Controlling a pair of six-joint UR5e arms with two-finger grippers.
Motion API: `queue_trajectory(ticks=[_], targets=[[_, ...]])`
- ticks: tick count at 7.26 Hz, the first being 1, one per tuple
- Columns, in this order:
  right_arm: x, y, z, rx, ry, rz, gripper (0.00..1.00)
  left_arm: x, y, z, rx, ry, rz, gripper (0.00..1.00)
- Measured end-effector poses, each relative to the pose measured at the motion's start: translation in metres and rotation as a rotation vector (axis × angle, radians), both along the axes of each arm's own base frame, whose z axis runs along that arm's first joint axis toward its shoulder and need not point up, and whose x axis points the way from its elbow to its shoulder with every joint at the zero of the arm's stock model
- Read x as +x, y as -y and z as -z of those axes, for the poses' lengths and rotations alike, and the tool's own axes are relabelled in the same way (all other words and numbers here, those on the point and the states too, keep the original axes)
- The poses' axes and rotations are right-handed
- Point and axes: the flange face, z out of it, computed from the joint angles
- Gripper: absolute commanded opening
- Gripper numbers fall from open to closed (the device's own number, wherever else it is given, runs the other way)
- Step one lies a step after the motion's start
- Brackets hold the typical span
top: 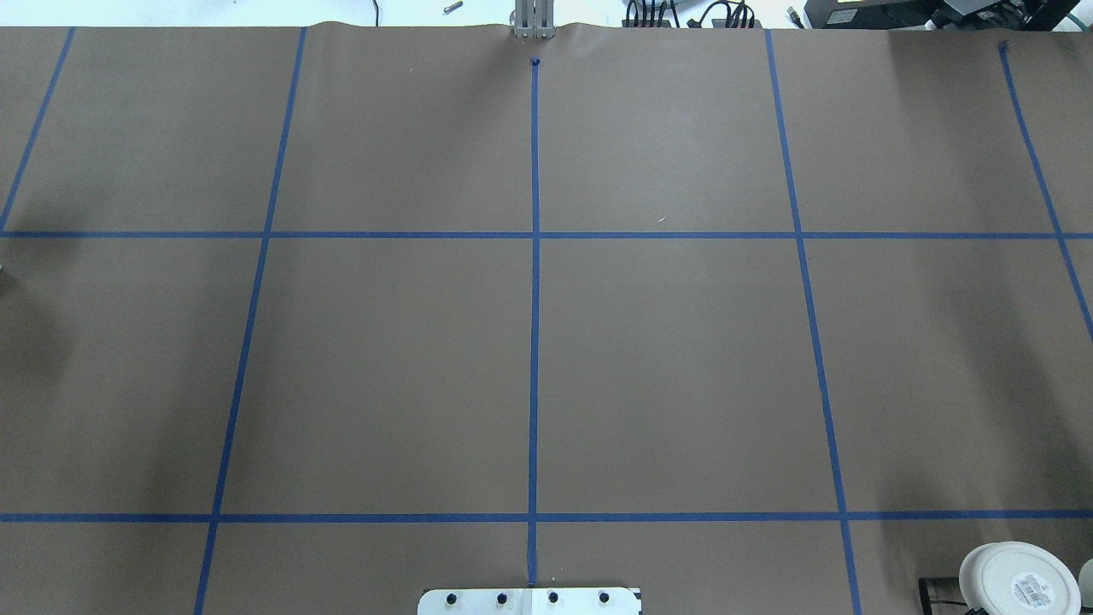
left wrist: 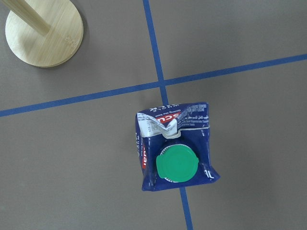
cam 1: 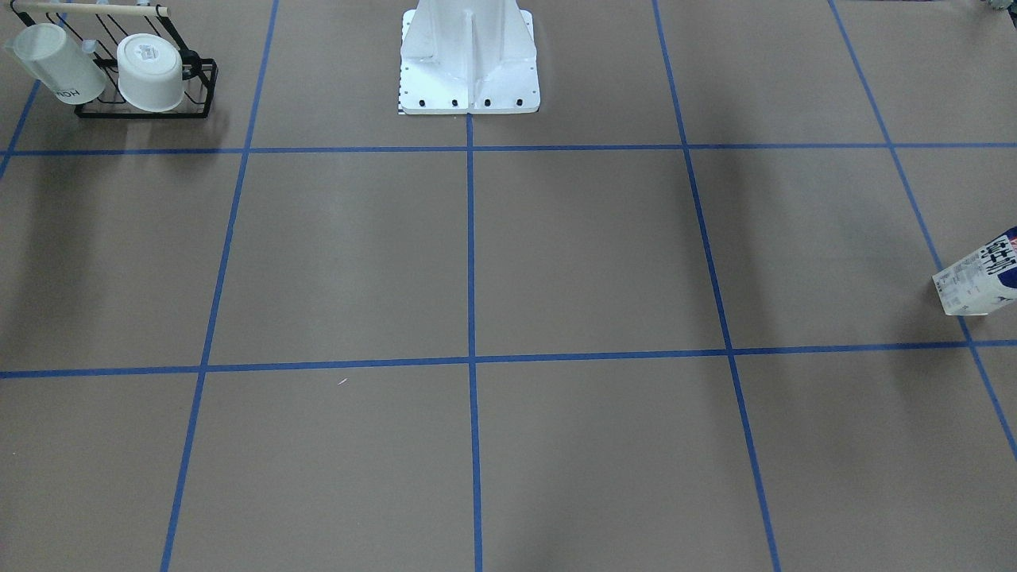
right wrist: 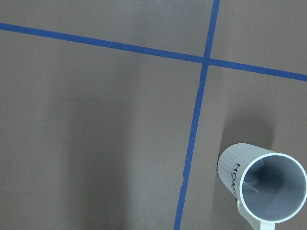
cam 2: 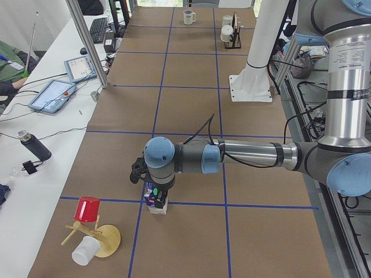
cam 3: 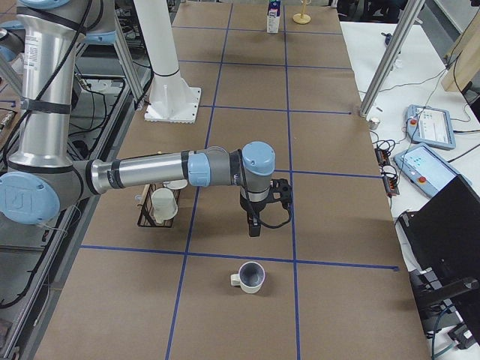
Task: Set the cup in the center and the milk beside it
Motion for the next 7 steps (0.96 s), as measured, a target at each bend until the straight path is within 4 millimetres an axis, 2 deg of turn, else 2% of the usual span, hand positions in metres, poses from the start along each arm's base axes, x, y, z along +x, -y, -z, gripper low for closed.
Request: queue_trajectory(ticks=[2, 4, 7], targets=[[0.000, 0.000, 0.000, 0.000, 0.000, 0.000, 1.00, 0.000, -0.002, 0.000, 0.003, 0.000, -0.002, 0.98], [0.000, 0.001, 0.003, 0.006, 0.001, 0.000, 1.00, 0.000, -0.004, 0.011, 0.027, 0.003, -0.003, 0.98], [-0.001, 0.006, 0.027, 0.063, 0.008, 0.006, 1.00, 0.000, -0.007, 0.034, 0.073, 0.010, -0.003, 0.98]])
